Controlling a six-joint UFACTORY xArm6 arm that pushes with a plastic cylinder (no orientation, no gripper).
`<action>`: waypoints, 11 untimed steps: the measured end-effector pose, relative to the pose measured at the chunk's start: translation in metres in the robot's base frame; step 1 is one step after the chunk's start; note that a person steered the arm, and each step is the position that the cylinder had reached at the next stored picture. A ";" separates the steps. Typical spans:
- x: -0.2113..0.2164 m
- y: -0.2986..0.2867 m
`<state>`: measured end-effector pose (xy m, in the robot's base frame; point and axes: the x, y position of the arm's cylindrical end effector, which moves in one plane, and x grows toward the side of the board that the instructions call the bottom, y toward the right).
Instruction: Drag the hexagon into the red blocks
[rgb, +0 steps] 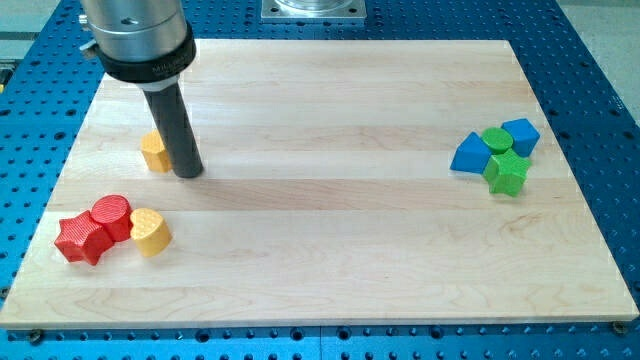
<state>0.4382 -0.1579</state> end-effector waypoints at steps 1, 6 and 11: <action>0.003 -0.039; 0.027 -0.068; 0.021 -0.086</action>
